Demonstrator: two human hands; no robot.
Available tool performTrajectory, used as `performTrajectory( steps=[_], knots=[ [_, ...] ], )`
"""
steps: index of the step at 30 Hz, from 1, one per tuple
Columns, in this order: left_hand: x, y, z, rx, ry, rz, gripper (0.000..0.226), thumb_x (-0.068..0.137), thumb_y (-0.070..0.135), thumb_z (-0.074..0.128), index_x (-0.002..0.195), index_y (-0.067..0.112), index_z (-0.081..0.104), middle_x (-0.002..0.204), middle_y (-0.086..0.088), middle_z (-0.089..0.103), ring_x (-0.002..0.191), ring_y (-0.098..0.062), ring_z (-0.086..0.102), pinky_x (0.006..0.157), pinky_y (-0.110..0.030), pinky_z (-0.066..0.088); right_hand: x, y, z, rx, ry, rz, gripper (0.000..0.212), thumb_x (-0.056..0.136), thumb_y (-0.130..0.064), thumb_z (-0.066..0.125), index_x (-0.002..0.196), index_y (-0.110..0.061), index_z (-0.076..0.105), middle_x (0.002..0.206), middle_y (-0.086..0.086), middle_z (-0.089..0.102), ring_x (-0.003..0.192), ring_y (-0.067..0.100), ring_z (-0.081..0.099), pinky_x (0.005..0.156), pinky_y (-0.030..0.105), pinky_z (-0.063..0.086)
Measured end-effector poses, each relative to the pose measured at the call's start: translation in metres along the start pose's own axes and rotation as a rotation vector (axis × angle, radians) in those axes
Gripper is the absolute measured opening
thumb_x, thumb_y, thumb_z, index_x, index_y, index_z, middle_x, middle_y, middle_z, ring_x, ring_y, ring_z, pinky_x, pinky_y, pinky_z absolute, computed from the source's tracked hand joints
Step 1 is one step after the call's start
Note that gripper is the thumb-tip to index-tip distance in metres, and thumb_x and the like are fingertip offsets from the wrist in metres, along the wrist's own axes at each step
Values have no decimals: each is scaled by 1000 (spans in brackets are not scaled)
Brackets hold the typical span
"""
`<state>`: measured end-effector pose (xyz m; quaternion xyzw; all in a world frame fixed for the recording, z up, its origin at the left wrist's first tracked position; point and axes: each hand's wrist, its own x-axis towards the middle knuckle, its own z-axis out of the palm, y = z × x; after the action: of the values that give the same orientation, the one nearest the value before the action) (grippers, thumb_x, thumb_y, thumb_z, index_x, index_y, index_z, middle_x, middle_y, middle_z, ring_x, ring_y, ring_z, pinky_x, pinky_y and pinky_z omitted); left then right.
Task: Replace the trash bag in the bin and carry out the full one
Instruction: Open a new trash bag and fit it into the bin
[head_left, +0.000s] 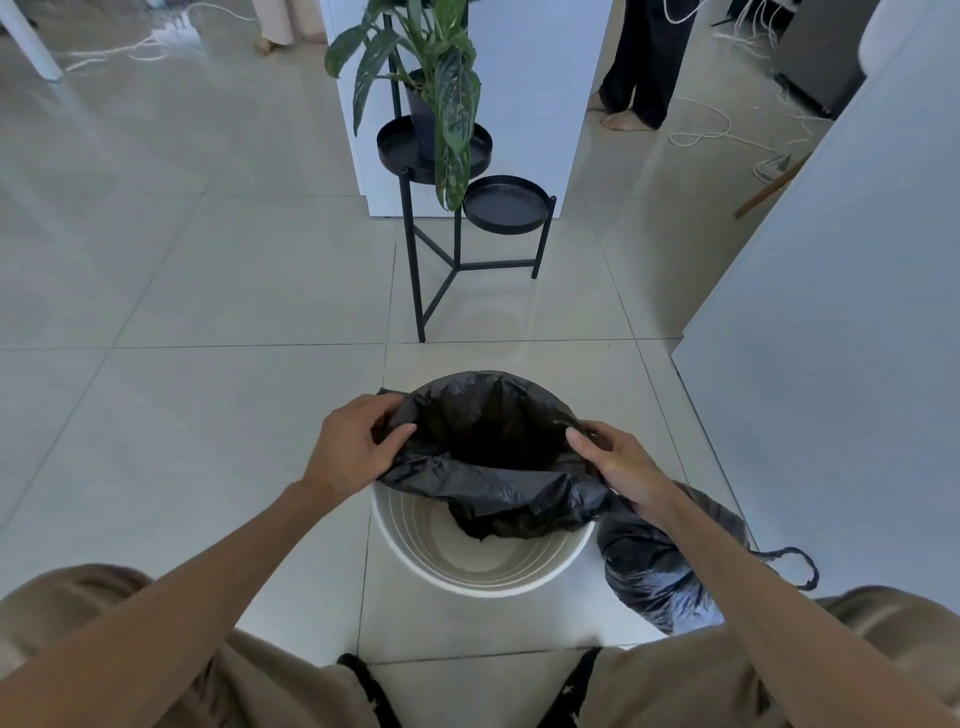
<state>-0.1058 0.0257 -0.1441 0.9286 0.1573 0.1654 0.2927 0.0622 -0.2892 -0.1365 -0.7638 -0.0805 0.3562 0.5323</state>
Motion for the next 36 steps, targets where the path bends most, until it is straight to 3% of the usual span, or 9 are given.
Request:
performTrajectory(
  steps=[2, 6, 10, 13, 15, 19, 25, 28, 36],
  knots=[
    [-9, -4, 0, 97, 0, 114, 44, 88, 46, 63, 115, 12, 73, 109, -5, 70, 96, -18, 66, 88, -24, 52, -5, 4, 7, -13, 164, -52, 44, 87, -50, 69, 119, -20, 69, 108, -1, 75, 103, 16, 71, 98, 38, 55],
    [-23, -12, -7, 222, 17, 333, 41, 94, 41, 58, 110, 8, 76, 115, -14, 65, 103, -27, 62, 84, -31, 54, -20, 22, 16, -301, 462, -288, 38, 94, -35, 65, 123, -9, 64, 112, 4, 66, 101, 15, 64, 88, 33, 57],
    [-34, -15, -14, 323, -100, 547, 30, 97, 30, 57, 109, 10, 76, 115, -13, 64, 102, -30, 61, 80, -39, 55, -32, 43, 10, -790, 483, -742, 30, 96, -26, 59, 117, -6, 65, 114, 10, 59, 100, 22, 55, 86, 33, 52],
    [-43, -15, -22, 339, -155, 570, 29, 98, 30, 54, 98, 12, 76, 108, -9, 64, 96, -27, 61, 75, -39, 55, -44, 39, 8, -1075, 361, -908, 27, 86, -8, 64, 113, -10, 69, 112, 10, 60, 99, 24, 53, 80, 39, 51],
    [-52, -12, -29, 335, -169, 584, 30, 99, 31, 51, 94, 13, 75, 106, -7, 63, 92, -24, 61, 71, -36, 54, -55, 39, 9, -1183, 262, -956, 34, 78, -1, 63, 109, -11, 70, 109, 9, 62, 98, 27, 56, 76, 40, 52],
    [-68, -11, -37, 329, -207, 590, 31, 99, 36, 52, 92, 13, 72, 102, -3, 66, 91, -22, 61, 69, -33, 54, -78, 41, 8, -1253, 120, -975, 36, 72, -7, 50, 102, -14, 69, 101, 3, 62, 92, 25, 59, 75, 33, 47],
    [-80, -3, -43, 377, -211, 639, 42, 98, 52, 53, 104, 15, 72, 102, -5, 65, 91, -22, 61, 68, -34, 55, -98, 42, 16, -1224, 63, -987, 14, 80, -26, 65, 89, -15, 66, 91, 0, 60, 83, 22, 55, 78, 36, 47],
    [-88, 2, -40, 373, -226, 690, 37, 94, 52, 60, 94, 16, 69, 99, -4, 62, 89, -21, 57, 68, -32, 51, -99, 43, 20, -1247, 84, -986, 26, 83, -42, 70, 84, -17, 62, 90, -1, 59, 84, 20, 53, 81, 33, 45],
    [-103, 11, -25, 436, -240, 721, 24, 95, 32, 49, 84, 19, 66, 82, 5, 64, 73, -16, 59, 61, -25, 51, -99, 46, 32, -1331, 169, -982, 14, 73, -11, 69, 80, -18, 58, 80, -2, 56, 77, 22, 55, 89, 33, 43]
  ],
)
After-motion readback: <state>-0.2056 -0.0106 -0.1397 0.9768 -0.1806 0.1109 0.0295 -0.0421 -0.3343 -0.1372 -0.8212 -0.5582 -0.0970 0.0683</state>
